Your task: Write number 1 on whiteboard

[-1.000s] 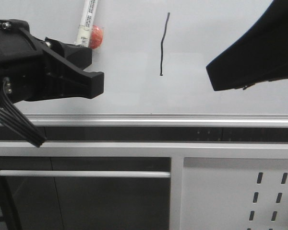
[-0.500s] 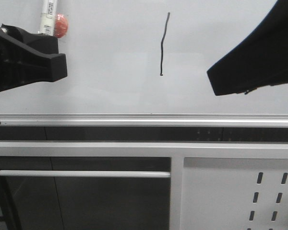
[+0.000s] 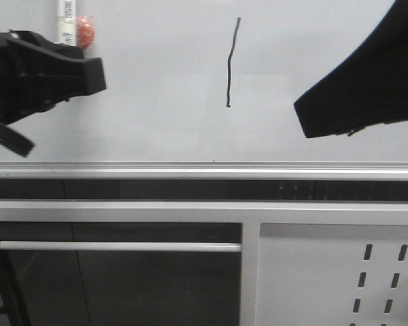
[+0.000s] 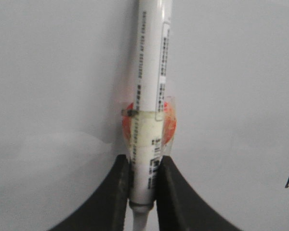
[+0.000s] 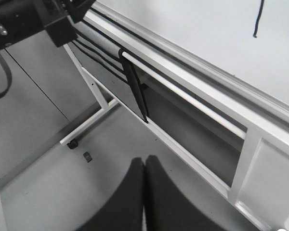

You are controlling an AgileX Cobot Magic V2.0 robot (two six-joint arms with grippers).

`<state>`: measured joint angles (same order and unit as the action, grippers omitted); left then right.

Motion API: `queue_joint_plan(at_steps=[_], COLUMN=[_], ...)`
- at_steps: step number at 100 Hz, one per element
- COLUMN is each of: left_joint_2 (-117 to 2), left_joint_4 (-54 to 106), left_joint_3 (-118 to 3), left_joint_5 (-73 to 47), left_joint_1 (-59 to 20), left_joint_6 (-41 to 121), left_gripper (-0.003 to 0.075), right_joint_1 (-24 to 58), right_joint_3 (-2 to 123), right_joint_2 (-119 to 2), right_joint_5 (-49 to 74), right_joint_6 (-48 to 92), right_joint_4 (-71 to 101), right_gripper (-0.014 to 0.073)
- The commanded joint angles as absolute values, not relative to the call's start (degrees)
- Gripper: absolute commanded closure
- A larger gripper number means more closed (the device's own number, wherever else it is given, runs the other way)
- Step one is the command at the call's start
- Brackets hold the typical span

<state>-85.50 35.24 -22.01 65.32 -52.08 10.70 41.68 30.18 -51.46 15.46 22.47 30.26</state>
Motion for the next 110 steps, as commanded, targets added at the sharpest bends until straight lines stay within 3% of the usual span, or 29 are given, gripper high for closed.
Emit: queue_joint_plan(at_steps=[1,110], left_joint_2=[-85.4,-87.4], left_joint_4=[35.4,38.5], left_joint_3=[-24.7,-26.0], left_joint_5=[78.2,78.2], left_joint_1=[-52.4,-51.9], left_joint_6=[9.7,9.7], left_gripper=[0.0738,0.0734], right_joint_1=[41.2,41.2], right_joint_3=[31.7,31.7], right_joint_2=[-50.5,-50.5], right_joint_5=[12.5,12.6], right_joint_6=[22.8,22.8], right_joint_4=[30.1,30.1], right_gripper=[0.0665,0.0665])
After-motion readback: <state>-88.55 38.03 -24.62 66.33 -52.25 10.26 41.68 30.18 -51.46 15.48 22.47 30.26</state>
